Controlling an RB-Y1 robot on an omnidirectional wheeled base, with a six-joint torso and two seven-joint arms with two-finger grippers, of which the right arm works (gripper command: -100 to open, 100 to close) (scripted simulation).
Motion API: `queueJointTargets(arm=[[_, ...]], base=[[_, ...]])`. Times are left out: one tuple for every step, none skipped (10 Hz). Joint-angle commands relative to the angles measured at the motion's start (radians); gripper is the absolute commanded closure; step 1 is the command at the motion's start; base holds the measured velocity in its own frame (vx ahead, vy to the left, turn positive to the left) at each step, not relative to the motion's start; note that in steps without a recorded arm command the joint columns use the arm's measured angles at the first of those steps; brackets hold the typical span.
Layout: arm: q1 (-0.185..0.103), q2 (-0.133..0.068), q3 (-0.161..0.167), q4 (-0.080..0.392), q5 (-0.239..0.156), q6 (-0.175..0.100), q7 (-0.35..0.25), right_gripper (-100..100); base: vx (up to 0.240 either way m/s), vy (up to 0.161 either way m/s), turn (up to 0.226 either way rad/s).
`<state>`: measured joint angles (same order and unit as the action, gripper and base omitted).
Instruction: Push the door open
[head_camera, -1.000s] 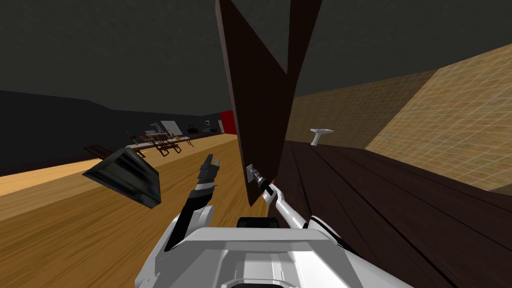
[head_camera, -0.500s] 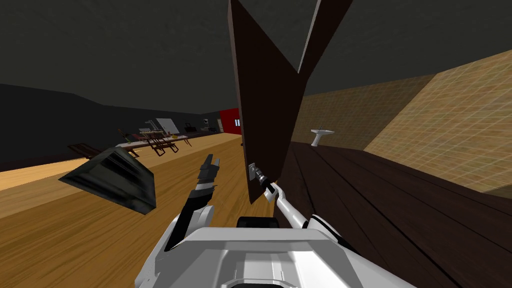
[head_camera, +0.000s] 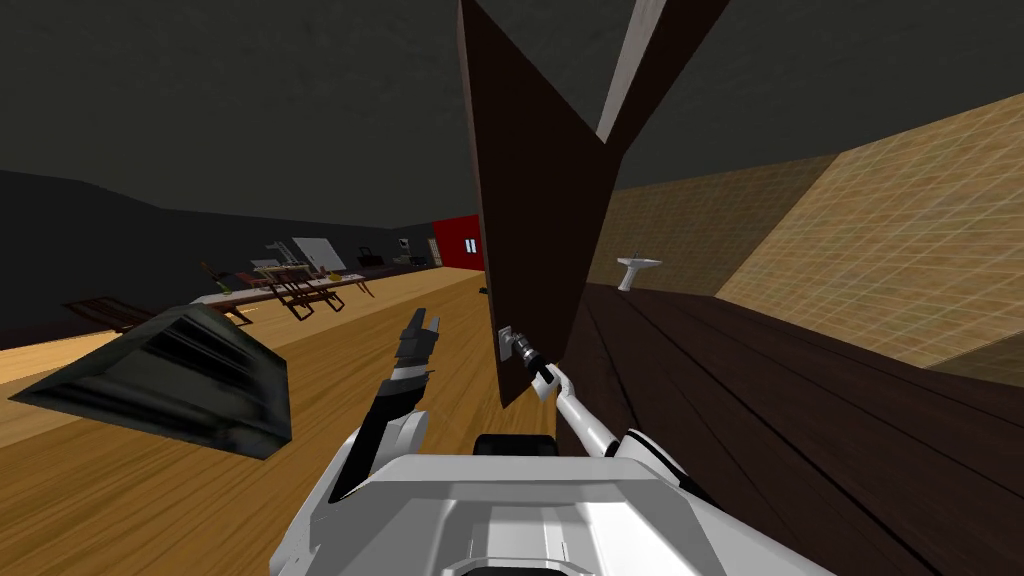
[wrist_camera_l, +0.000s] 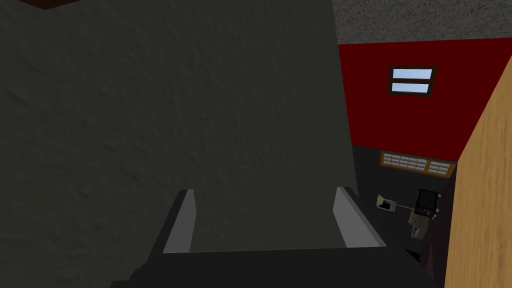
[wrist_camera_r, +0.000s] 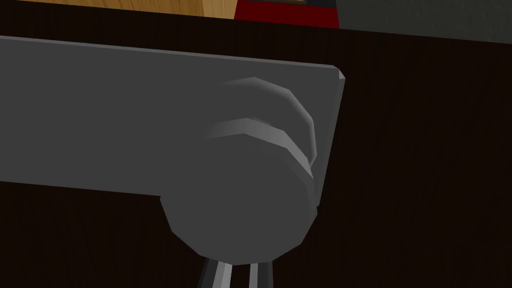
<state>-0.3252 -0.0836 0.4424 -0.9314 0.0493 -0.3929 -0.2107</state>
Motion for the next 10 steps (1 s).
queueJointTargets(arm=[[-0.007, 0.001, -0.03, 0.009, -0.004, 0.003, 0.012, 100], [-0.006, 0.001, -0.009, 0.004, -0.005, 0.002, -0.002, -100], [-0.006, 0.001, -0.009, 0.004, -0.005, 0.002, -0.002, -100], [-0.004, 0.002, -0.003, -0.001, -0.006, 0.003, -0.006, -100], [-0.002, 0.003, 0.006, -0.008, -0.007, 0.005, -0.014, -100], [0.0, 0.005, 0.012, -0.013, -0.008, 0.007, -0.019, -100], [0.002, 0.008, 0.02, -0.02, -0.01, 0.009, -0.026, -100], [0.004, 0.012, 0.026, -0.025, -0.011, 0.011, -0.032, -100], [0.0, 0.009, 0.022, -0.016, -0.011, 0.006, -0.029, -100], [0.0, 0.007, 0.018, -0.012, -0.011, 0.001, -0.026, -100]], base=[[0.153, 0.176, -0.085], [-0.064, 0.027, -0.045], [-0.192, -0.091, 0.014], [-0.199, -0.111, 0.003], [-0.29, -0.131, -0.017], [-0.266, -0.116, -0.015], [-0.246, -0.105, -0.019], [-0.265, -0.124, -0.017], [-0.121, -0.059, 0.005], [0.078, 0.045, 0.031]])
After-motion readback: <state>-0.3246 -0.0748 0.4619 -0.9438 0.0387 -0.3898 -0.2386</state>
